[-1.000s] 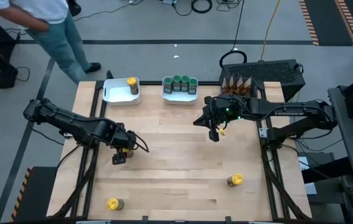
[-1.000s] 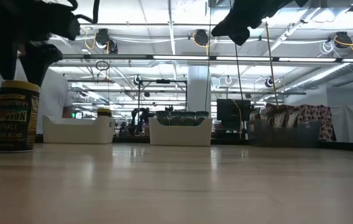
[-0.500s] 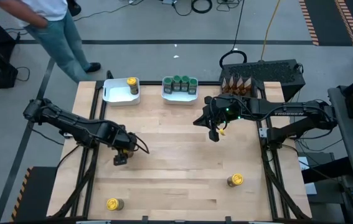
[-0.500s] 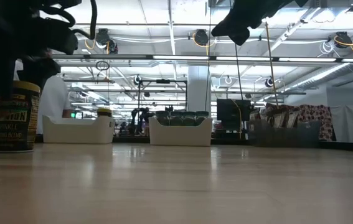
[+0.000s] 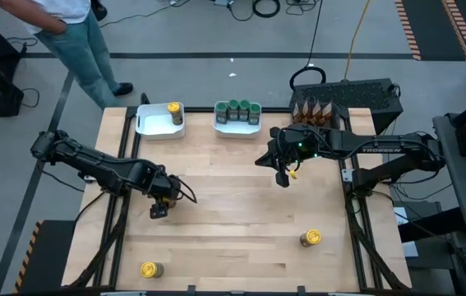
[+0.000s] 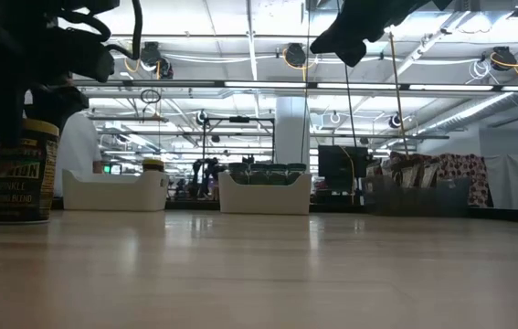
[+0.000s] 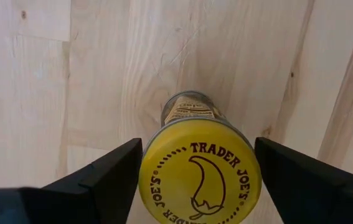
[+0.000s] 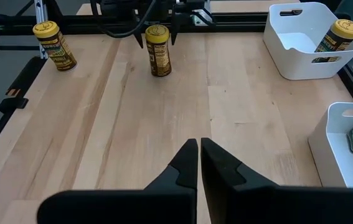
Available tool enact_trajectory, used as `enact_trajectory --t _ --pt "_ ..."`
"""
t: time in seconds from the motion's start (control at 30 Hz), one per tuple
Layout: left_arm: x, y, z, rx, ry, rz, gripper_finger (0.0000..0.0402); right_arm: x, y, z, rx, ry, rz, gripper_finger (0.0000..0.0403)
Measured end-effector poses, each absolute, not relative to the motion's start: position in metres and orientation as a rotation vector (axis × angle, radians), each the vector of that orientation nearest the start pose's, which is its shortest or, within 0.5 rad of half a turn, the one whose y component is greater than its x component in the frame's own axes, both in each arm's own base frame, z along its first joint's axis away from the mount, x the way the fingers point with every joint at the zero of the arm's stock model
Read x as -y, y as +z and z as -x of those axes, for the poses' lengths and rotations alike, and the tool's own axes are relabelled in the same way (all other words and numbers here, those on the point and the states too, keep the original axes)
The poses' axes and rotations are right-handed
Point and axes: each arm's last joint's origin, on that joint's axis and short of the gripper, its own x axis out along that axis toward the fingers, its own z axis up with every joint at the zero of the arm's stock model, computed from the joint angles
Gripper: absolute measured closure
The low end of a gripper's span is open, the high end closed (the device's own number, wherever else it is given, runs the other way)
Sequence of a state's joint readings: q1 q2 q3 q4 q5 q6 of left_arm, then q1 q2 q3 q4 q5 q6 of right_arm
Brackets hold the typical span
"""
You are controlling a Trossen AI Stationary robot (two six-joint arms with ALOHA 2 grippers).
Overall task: Sort spices by type
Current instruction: Put the top left yellow seasoning bottle into the left white bin
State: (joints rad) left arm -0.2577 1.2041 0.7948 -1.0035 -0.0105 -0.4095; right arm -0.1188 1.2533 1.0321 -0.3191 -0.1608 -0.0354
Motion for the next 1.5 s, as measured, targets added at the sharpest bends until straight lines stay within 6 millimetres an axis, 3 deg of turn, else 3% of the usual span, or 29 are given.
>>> enact_trajectory --t 0.43,0.7,1.07,1.33,1.5 --pt "0.048 0.212 -0.183 -1.414 0.087 0.150 0.0165 0.028 0.310 -0.271 -0.534 0.051 -0.042 0.0403" --pt "0.047 0.218 -0.185 -1.416 0.087 0.177 0.0165 0.028 0.310 -0.271 -0.534 0.051 -0.042 0.0403" --pt "0.023 0.279 -0.202 -1.282 0.144 0.290 0.0165 0.029 0.310 -0.271 -0.533 0.047 -0.042 0.0403" --pt "-0.024 0.334 -0.200 -1.159 0.319 0.409 0.0165 0.035 0.310 -0.271 -0.523 0.025 -0.044 0.0403" --pt "-0.058 0.352 -0.188 -1.131 0.439 0.453 0.0165 0.036 0.311 -0.271 -0.521 0.022 -0.045 0.0403"
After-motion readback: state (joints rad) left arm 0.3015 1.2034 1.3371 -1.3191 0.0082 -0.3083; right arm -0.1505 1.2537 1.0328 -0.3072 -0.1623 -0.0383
